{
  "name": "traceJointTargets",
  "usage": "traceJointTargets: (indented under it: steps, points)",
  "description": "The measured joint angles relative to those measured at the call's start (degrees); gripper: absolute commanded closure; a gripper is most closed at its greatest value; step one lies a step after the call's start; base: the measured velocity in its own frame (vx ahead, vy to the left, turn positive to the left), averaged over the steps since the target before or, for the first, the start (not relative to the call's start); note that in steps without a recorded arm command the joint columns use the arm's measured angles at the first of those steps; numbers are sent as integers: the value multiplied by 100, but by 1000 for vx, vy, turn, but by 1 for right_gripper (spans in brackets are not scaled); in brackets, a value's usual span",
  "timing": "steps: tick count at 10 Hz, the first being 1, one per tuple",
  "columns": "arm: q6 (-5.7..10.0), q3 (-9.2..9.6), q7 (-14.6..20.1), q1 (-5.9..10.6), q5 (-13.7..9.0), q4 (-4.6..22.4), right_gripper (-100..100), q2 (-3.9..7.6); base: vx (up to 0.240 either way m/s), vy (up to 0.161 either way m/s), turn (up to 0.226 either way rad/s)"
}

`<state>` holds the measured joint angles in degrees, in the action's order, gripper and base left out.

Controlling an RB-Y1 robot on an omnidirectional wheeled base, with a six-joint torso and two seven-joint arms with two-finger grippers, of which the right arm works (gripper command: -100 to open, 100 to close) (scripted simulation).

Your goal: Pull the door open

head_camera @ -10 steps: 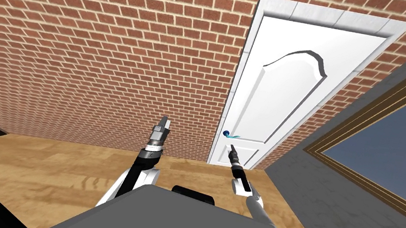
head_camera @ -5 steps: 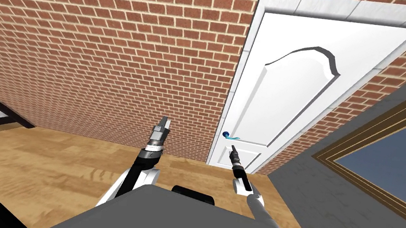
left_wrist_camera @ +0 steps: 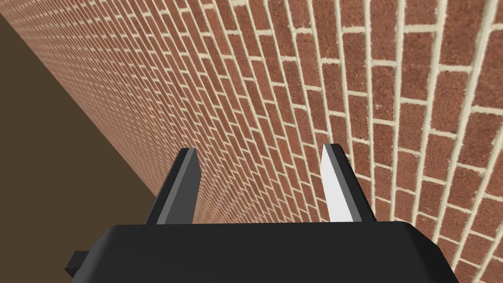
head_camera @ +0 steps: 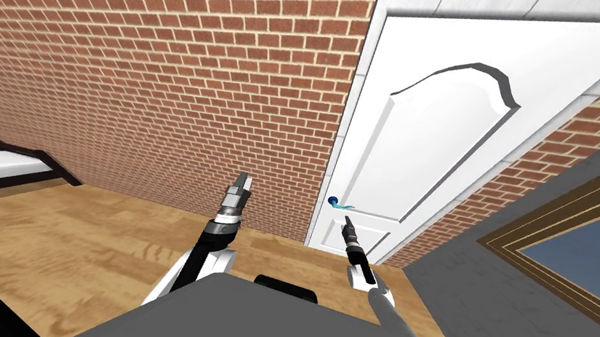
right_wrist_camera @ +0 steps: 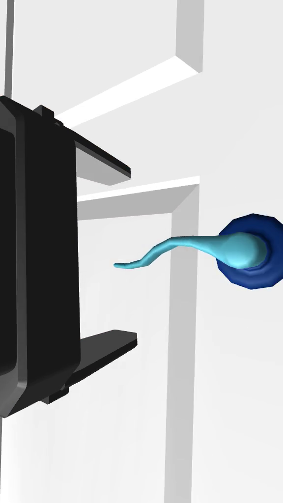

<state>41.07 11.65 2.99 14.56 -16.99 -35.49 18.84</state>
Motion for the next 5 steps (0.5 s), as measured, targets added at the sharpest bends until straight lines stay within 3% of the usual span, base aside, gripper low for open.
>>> traceJointTargets:
  steps: [2, 3, 5]
  points:
    - [159, -50, 140, -63, -44, 164, -100, 142, 196, 89, 194]
    - [137, -109, 200, -210, -88, 7, -100, 273, 136, 60, 64]
    - [210, -143, 296, -200, -118, 141, -100, 363, 79, 11, 75]
